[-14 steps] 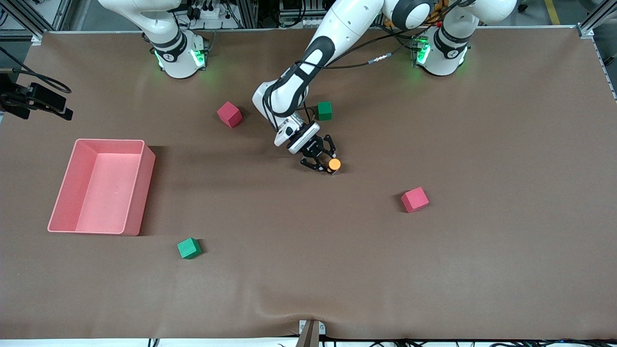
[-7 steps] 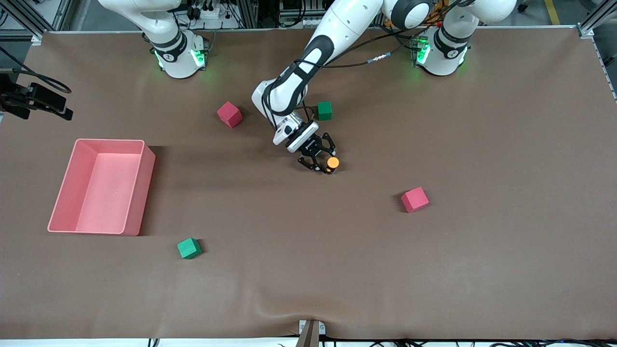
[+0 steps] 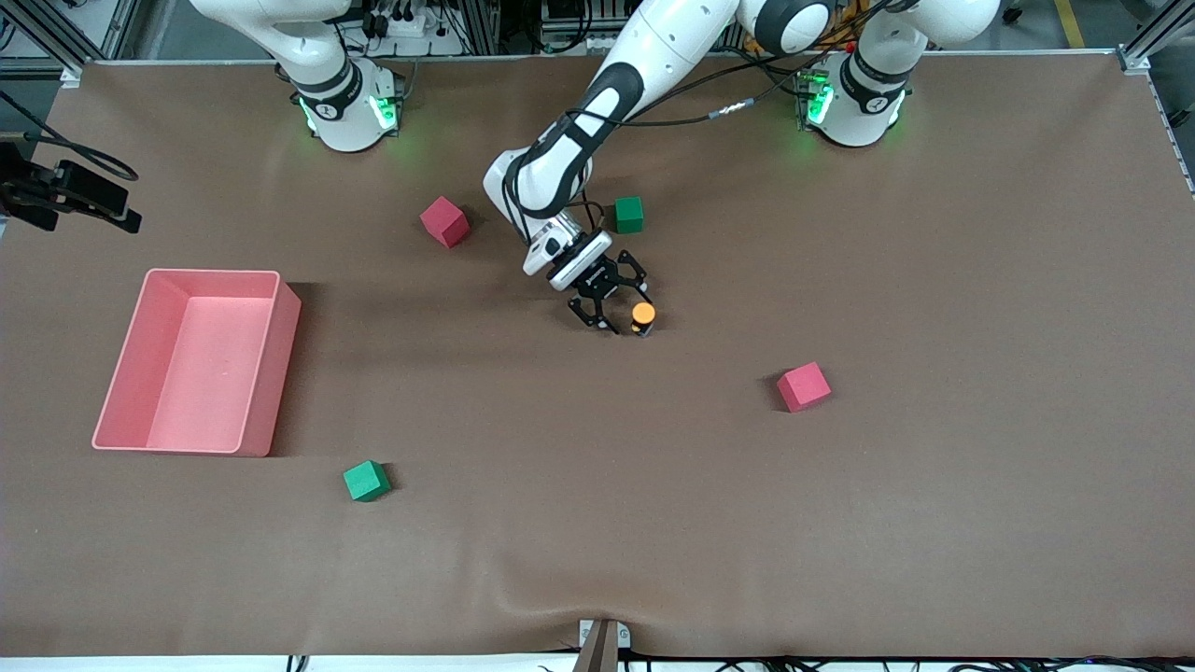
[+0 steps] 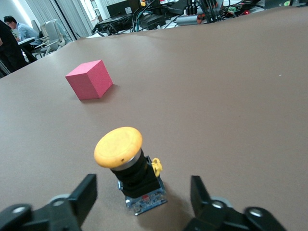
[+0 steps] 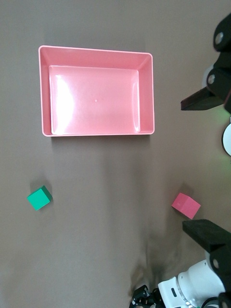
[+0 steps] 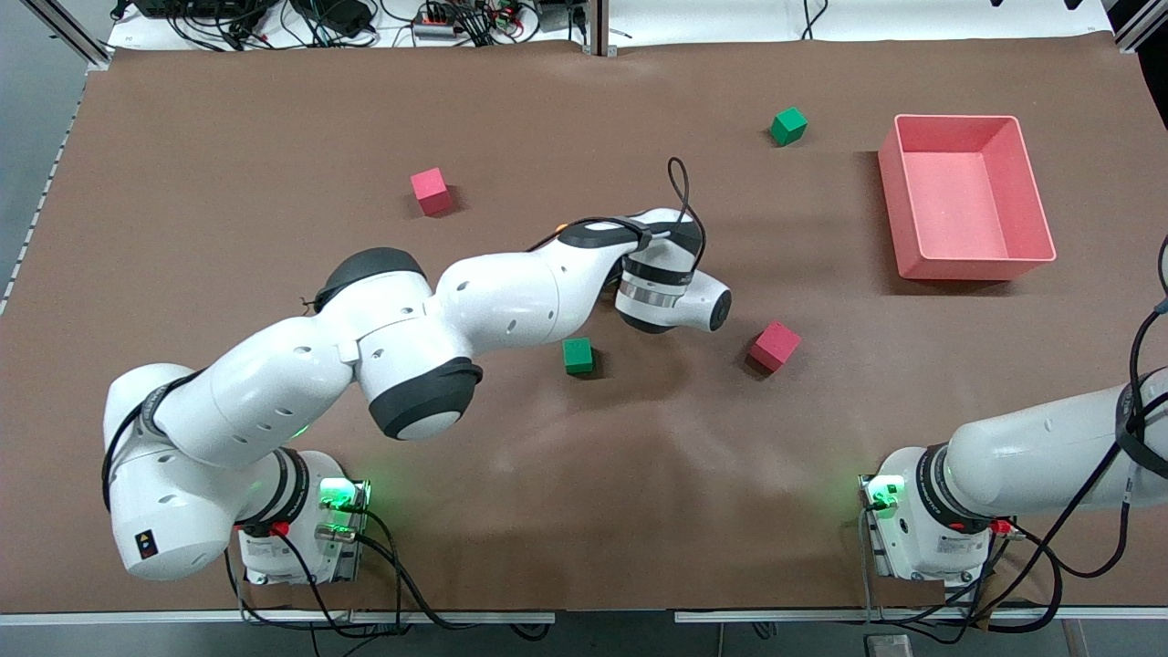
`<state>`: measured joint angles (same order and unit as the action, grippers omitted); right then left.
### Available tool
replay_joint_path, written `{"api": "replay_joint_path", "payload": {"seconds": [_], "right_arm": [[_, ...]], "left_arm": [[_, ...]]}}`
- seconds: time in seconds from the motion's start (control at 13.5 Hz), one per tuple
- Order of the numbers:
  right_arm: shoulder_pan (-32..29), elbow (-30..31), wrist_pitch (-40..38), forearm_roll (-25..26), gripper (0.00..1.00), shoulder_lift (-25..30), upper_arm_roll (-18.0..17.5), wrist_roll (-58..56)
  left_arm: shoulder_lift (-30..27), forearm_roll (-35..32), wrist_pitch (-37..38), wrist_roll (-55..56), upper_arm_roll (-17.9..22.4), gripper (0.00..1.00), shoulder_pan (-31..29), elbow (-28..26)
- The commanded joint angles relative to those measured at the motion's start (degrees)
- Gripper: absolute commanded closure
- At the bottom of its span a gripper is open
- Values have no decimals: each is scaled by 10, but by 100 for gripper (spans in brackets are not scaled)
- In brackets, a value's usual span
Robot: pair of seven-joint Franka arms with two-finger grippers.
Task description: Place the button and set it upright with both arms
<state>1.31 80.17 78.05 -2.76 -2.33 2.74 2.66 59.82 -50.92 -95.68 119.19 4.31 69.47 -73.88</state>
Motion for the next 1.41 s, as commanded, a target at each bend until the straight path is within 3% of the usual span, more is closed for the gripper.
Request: {"api": "replay_joint_path", "payload": {"seconds": [0.0, 0.37, 0.81, 1.33], "right_arm": [[-1, -13, -8, -8, 0, -7, 1, 2], [-2, -13, -8, -8, 0, -7, 0, 2], [-6, -13, -7, -9, 0, -6, 1, 3], [-15, -14, -9, -6, 0, -5, 4, 1]], "left_arm": [[-8, -2, 9, -13, -4, 0, 10, 5], [-47, 23, 74, -44, -46, 0, 12, 5], [-144, 98, 88, -150, -42, 0, 0, 6], [-285, 165, 75, -347, -46, 0, -129, 7]]}}
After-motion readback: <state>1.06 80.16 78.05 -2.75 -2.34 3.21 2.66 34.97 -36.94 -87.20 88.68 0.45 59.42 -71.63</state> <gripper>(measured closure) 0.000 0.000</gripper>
